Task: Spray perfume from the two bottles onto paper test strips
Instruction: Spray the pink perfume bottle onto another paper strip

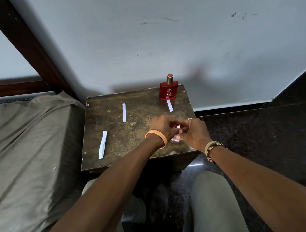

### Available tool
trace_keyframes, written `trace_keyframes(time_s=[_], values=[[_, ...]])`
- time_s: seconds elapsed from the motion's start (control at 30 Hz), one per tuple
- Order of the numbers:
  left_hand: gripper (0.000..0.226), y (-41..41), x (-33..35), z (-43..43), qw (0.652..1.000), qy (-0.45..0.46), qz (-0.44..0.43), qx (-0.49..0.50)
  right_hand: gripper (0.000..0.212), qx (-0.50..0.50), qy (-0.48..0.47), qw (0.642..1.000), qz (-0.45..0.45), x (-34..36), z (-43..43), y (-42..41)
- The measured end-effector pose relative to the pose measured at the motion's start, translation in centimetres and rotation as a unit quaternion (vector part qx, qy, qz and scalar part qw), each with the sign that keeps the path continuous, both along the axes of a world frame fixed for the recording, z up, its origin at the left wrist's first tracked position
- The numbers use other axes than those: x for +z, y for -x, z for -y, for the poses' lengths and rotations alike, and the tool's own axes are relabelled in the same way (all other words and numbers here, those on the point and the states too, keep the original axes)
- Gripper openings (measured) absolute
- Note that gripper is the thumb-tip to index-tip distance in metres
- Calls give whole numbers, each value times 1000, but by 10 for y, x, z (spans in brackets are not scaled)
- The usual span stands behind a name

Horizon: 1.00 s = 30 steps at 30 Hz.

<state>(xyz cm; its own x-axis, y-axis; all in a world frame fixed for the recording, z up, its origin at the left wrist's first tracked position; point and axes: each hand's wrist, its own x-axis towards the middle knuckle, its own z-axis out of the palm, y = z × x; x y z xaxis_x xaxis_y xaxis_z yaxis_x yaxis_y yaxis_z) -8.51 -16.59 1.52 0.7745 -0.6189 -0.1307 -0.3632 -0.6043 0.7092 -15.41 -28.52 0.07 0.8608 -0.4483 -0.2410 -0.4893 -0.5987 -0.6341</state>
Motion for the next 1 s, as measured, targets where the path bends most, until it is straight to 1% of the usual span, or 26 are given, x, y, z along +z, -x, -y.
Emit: trace_keyframes(time_s=[0.07,0.23,0.43,0.47,0.6,0.77,0.9,0.93,1.0], values=[[25,1,-1,2,1000,-3,15,-19,33,1,10,1000,1,-2,1,1],[26,-1,1,1,1000,2,8,-24,30,5,17,1000,15,-5,1,1],[23,0,-3,4,996,-16,78,-42,14,0,26,1000,-3,-11,2,1],[22,0,-3,4,996,-16,76,-35,13,4,31,1000,-6,-10,2,1],[23,-2,-4,3,998,8,50,-28,20,11,27,1000,-10,-10,4,-2],[19,-1,-6,4,996,22,82,-36,17,27,40,999,-16,-8,5,-3],[36,-2,-7,0,999,22,44,3,21,21,40,999,-29,-10,6,-3],[34,-3,-9,-1,999,15,44,7,22,20,39,999,-30,-10,6,-3],[21,-3,-9,-1,999,6,43,5,22,21,39,999,-27,-11,6,-4]])
